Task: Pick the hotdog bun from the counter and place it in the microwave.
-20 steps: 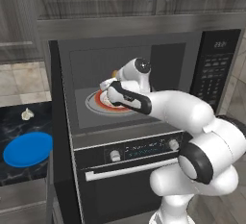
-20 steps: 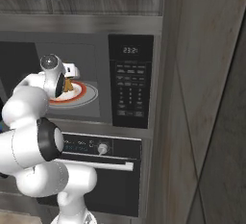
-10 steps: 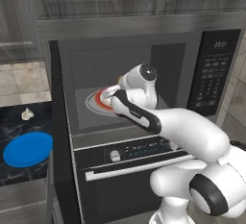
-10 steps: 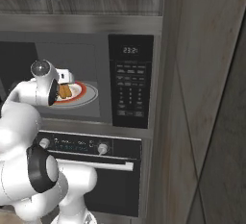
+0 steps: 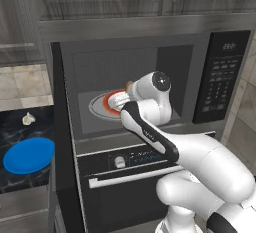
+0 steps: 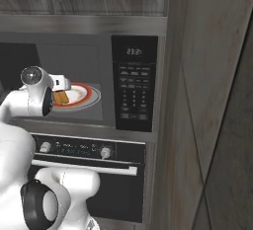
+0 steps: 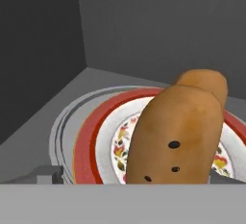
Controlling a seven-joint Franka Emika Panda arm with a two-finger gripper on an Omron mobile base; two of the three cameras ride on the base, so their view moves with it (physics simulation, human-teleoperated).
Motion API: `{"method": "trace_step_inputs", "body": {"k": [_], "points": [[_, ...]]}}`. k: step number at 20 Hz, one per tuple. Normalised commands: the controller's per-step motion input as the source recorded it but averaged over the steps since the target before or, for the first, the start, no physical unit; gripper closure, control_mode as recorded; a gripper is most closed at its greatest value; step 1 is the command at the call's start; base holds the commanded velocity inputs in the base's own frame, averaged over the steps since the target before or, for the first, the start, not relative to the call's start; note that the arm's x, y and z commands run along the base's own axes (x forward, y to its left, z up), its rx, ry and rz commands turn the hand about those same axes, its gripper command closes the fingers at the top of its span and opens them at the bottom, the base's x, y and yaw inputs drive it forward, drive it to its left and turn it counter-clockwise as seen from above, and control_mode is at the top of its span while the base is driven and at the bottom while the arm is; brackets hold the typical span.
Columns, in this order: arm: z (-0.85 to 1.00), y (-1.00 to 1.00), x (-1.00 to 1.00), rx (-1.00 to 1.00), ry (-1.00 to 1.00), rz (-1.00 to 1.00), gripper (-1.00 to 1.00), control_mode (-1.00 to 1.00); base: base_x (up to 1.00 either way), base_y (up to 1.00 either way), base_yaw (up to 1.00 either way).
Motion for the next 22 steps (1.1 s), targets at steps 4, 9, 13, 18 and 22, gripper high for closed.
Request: {"method": "trace_step_inputs", "body": {"k": [4, 9, 13, 18, 22], "points": [[0.0, 0.0, 0.16, 0.0, -0.02, 0.0, -1.0, -1.0, 0.0, 0.0, 0.0], [0.0, 0.0, 0.24, 0.0, -0.05, 0.0, -1.0, -1.0, 0.0, 0.0, 0.0], [0.0, 0.0, 0.3, -0.01, -0.08, 0.0, -1.0, -1.0, 0.0, 0.0, 0.0], [0.28, 0.0, -0.78, 0.0, -0.1, 0.0, -1.0, -1.0, 0.0, 0.0, 0.0], [0.47, 0.0, -1.0, 0.0, -0.02, -0.08, -1.0, -1.0, 0.0, 0.0, 0.0]]}}
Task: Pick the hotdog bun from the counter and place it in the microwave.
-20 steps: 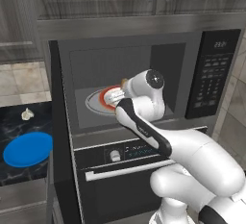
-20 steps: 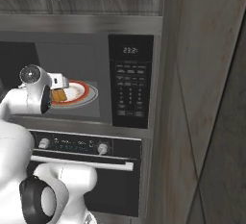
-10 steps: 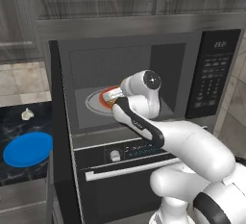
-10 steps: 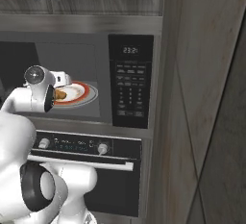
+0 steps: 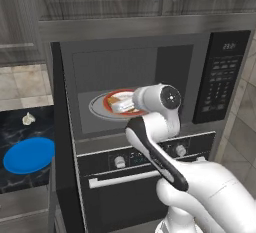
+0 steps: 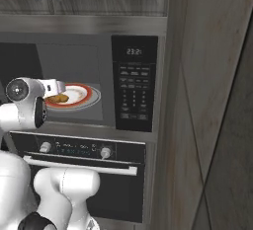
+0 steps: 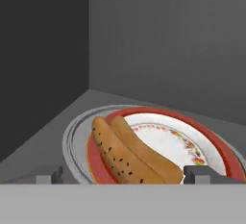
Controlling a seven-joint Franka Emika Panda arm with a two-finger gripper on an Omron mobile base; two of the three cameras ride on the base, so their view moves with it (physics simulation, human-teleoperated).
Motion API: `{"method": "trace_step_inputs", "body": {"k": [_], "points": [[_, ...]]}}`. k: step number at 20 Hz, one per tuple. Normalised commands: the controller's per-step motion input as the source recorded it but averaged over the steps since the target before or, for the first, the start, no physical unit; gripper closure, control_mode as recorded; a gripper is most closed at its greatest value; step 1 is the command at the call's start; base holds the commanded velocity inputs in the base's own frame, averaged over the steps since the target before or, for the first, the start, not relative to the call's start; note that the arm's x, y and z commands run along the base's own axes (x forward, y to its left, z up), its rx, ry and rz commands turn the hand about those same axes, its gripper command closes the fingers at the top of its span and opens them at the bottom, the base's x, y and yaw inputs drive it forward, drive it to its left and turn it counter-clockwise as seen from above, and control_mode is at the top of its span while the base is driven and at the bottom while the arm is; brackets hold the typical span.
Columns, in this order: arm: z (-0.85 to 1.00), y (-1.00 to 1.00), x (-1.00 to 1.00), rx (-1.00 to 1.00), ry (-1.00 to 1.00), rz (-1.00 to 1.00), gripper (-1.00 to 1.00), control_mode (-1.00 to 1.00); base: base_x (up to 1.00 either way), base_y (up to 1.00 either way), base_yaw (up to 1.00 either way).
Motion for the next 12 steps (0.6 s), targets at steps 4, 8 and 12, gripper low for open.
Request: {"method": "trace_step_inputs", "body": {"k": [4, 8, 12], "points": [[0.84, -0.09, -1.0, 0.02, 0.06, -0.18, -1.0, -1.0, 0.0, 0.0, 0.0], [0.91, -0.51, -1.0, 0.14, 0.32, -0.22, -1.0, -1.0, 0.0, 0.0, 0.0], [0.45, -0.58, -1.0, 0.1, 0.27, -0.16, -1.0, -1.0, 0.0, 0.0, 0.0]]}}
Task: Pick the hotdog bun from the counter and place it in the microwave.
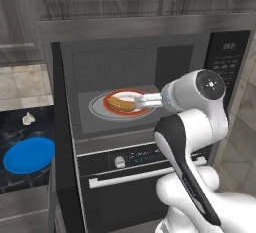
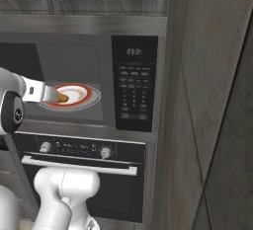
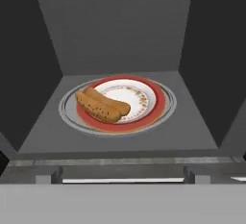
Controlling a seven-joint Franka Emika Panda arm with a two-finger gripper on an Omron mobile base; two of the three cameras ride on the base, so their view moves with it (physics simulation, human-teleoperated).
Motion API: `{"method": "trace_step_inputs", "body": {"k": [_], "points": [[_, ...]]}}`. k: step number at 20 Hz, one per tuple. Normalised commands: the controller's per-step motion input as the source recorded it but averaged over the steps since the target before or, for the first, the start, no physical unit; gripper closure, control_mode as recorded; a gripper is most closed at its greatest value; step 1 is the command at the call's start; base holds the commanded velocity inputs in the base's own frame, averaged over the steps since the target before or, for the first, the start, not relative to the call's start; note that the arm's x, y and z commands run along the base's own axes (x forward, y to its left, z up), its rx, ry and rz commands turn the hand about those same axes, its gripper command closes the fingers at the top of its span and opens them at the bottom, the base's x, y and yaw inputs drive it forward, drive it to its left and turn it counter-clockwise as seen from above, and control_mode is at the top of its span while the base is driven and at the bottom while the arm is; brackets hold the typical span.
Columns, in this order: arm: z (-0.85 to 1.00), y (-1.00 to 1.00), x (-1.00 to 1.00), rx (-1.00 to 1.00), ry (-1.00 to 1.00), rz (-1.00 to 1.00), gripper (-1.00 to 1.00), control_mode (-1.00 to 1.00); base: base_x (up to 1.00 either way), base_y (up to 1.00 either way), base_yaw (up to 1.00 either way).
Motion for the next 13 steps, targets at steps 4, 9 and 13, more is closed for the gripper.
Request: {"method": "trace_step_inputs", "body": {"k": [4, 9, 13], "points": [[0.02, -0.57, -1.0, 0.04, 0.1, -0.05, -1.0, -1.0, 0.0, 0.0, 0.0], [-0.34, -0.08, -1.0, 0.01, 0.05, 0.0, -1.0, -1.0, 0.0, 0.0, 0.0], [-0.72, 0.0, -0.87, 0.06, 0.08, 0.0, -1.0, -1.0, 0.0, 0.0, 0.0]]}}
